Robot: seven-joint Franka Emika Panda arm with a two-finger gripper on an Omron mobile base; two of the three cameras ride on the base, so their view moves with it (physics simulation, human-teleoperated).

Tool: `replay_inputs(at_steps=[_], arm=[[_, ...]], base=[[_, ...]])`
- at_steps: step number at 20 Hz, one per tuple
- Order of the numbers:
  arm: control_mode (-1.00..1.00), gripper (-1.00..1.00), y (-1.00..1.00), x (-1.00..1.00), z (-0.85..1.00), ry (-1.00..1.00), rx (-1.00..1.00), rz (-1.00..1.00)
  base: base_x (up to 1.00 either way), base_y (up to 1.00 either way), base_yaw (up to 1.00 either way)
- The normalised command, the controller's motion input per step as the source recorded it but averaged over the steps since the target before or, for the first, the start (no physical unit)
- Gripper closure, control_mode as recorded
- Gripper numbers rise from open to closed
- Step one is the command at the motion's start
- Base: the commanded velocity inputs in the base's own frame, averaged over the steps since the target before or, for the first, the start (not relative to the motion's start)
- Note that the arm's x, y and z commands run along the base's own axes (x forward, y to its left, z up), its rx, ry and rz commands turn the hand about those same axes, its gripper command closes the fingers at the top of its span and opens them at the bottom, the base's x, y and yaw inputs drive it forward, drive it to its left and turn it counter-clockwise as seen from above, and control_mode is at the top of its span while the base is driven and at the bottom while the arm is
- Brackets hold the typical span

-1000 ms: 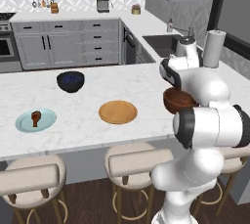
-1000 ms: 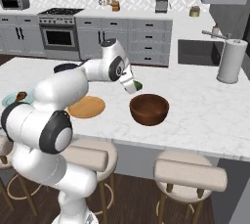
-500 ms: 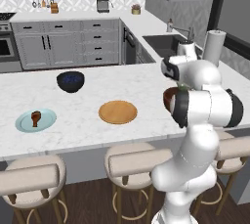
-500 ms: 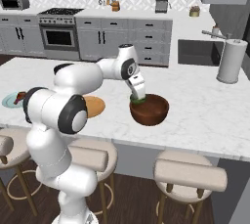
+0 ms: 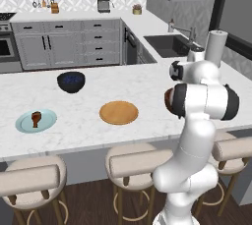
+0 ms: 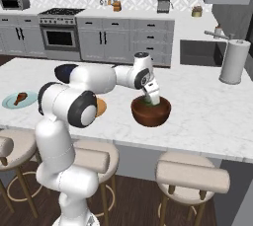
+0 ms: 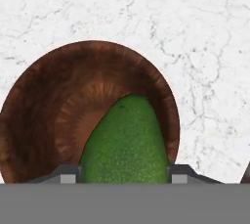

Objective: Pick the chicken drumstick and avocado from their plates and place them in the bowl. Then put the bowl in the fridge.

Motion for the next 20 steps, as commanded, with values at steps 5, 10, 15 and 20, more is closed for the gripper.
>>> replay_inputs(at_steps=[5, 10, 15, 20], arm=[[-1.00, -1.00, 0.01, 0.10, -0.05, 0.00, 0.01, -0.02], [-1.00, -1.00, 0.00, 0.00, 0.20, -0.03, 0.00, -0.01], [-1.00, -1.00, 0.24, -0.28, 0.66, -0.20, 0.00, 0.01], [-1.00, -1.00, 0.77, -1.00, 0.83, -0.13, 0.00, 0.23]], base=[[0.00, 0.00, 0.00], [0.00, 0.00, 0.00], [0.00, 0.00, 0.00], [0.00, 0.00, 0.00]])
